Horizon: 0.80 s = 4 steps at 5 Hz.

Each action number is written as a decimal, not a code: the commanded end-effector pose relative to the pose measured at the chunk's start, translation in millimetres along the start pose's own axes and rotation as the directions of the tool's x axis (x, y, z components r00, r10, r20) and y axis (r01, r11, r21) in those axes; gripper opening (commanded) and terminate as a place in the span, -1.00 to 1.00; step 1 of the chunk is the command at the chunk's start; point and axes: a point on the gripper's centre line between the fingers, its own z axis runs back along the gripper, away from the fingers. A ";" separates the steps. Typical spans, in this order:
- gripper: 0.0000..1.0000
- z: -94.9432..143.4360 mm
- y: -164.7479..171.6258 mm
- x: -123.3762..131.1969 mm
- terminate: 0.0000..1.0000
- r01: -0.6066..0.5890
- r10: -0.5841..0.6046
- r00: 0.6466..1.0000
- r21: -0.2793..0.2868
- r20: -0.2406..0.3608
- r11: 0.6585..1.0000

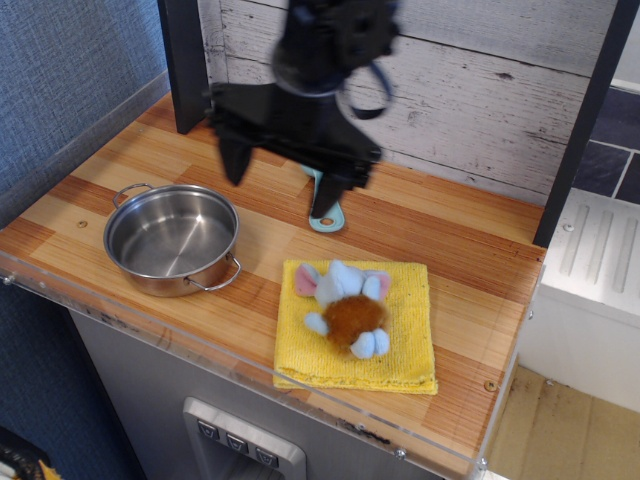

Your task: Place the silver pot to the right of the blue brush.

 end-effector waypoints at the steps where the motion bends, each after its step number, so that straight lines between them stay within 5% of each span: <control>1: 1.00 -20.5 16.9 -3.3 -1.00 -0.121 0.122 0.993 -0.030 0.008 0.992; 4: 1.00 -68.8 26.2 -15.5 -1.00 -0.194 0.190 0.978 -0.044 -0.089 0.980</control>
